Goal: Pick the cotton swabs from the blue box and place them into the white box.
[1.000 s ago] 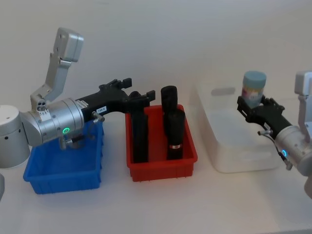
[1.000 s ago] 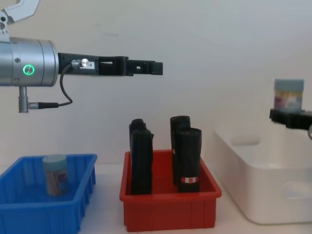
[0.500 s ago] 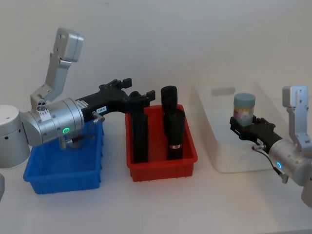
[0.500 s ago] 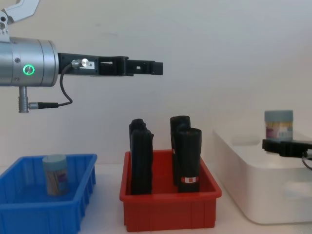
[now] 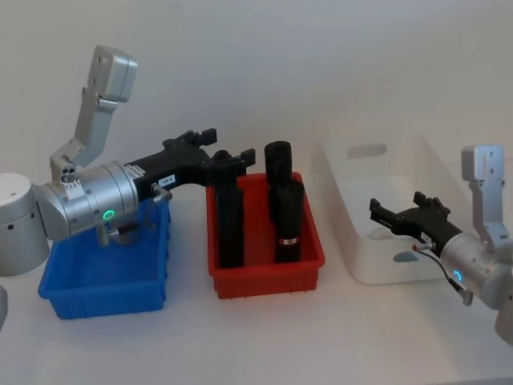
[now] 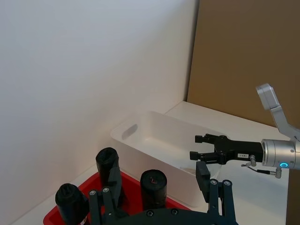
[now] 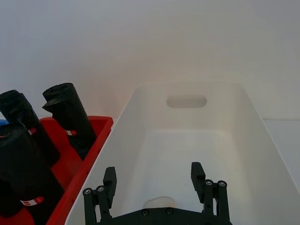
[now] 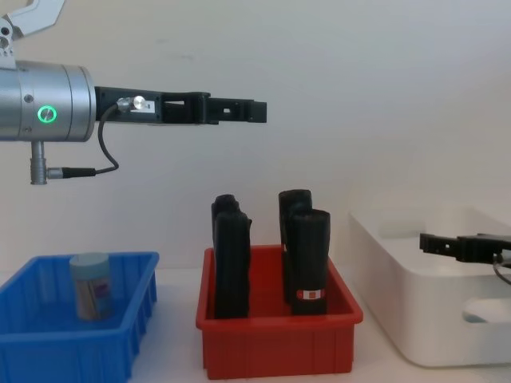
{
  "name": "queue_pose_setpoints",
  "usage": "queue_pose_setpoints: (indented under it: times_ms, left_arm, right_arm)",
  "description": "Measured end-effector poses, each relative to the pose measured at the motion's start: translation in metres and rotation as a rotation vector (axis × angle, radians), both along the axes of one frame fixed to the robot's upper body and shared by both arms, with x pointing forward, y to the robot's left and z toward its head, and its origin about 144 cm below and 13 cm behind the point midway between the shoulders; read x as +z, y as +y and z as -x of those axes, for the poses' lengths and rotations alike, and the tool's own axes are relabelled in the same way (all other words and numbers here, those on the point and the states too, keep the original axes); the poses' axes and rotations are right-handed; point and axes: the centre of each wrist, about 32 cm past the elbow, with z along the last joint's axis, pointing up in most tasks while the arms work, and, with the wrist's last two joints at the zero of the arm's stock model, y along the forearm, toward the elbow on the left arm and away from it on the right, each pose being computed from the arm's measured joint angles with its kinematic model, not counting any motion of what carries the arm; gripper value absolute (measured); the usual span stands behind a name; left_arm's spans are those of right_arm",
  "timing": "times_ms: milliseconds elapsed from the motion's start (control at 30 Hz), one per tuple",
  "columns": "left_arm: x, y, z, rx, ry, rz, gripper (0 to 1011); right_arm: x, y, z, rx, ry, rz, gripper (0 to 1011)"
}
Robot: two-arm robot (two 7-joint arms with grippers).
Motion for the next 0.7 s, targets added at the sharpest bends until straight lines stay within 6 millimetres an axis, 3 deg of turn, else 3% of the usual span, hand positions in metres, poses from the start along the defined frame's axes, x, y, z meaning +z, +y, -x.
queue_pose_setpoints:
  times_ms: [700]
  left_arm:
    - [0.0, 0.0, 0.0, 0.0, 0.0, 0.0, 1004]
  right_arm:
    - [0.0068, -0.002, 0.0102, -0.045, -0.218, -0.018, 1001]
